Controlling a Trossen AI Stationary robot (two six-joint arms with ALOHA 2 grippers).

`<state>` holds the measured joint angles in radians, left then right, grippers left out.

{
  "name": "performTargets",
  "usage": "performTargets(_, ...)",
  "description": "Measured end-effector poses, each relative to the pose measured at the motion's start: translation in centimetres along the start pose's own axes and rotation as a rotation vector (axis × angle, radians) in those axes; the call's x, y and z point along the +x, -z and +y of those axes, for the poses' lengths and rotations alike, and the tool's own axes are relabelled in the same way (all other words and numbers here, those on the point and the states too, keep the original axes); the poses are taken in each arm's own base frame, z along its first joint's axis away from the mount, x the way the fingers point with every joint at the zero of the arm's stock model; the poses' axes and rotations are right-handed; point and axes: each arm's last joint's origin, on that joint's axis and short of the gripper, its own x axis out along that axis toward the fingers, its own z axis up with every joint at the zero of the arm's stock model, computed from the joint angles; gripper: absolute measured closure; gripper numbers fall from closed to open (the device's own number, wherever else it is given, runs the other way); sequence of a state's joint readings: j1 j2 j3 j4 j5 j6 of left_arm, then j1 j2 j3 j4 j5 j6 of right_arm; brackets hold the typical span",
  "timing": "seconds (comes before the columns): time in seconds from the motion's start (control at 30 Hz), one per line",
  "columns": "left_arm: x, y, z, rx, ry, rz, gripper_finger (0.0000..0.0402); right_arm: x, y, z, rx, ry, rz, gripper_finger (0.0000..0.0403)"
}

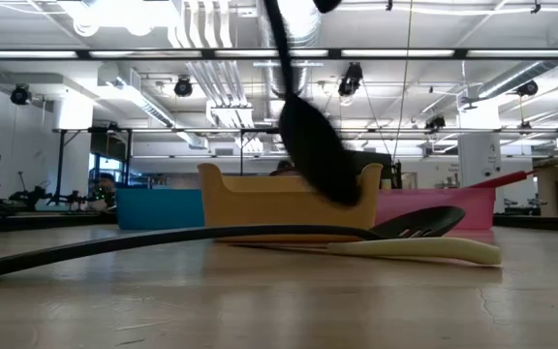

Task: Pick & Place Kitchen Items
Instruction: Put the black serving spoon into the pink bin

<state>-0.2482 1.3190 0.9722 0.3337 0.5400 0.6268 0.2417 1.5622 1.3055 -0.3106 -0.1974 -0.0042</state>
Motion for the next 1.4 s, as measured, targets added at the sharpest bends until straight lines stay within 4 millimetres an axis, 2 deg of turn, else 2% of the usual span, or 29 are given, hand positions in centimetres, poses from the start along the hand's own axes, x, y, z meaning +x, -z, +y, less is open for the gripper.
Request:
performTargets(0.13, -0.2, -0.8, 0.9, -0.016, -0.101, 0.09, 0.0377, -0.2, 0.7, 0.1, 0.095, 0.035, 0.079, 0.0213)
performTargets(0.27, -0.3, -1.4, 1.7, -0.04, -0.21, 0.208, 0.0377, -1.1, 1.2, 0.3, 0.128, 0.208, 0.135, 0.0205)
performTargets(0.43, -0.6, -3.9, 3.8, -0.036, -0.352, 0.226, 0.0377, -2.1, 1.6, 1.6, 0.138, 0.374, 0.172, 0.0223)
performTargets(0.6, -1.0, -6.1, 5.8, -0.056, -0.541, 0.261, 0.0377, -3.4, 1.3, 3.8, 0.121, 0.513, 0.122, 0.0246)
performTargets(0.8, -1.1, -6.6, 7.4, -0.078, -0.805, 0.377, 0.0377, -4.6, 1.8, 5.8, 0.056, 0.884, 0.048, 0.0277)
performTargets(0.93, -0.8, -6.8, 8.4, -0.092, -0.927, 0.429, 0.0377, -4.4, 1.8, 5.9, 0.034, 1.079, -0.015, 0.0297)
performTargets(1.17, 0.0, -7.5, 11.1, -0.103, -1.152, 0.512, 0.0377, -3.4, 2.1, 4.6, 0.059, 1.227, -0.045, 0.0316)
performTargets(1.27, 0.8, -7.6, 11.9, -0.102, -1.146, 0.539, 0.0377, -3.6, 1.9, 4.3, 0.094, 1.312, -0.119, 0.0307)
performTargets(1.4, 1.8, -7.8, 12.8, -0.1, -1.128, 0.566, 0.0377, -3.7, 1.5, 4.3, 0.117, 1.393, -0.199, 0.0274)
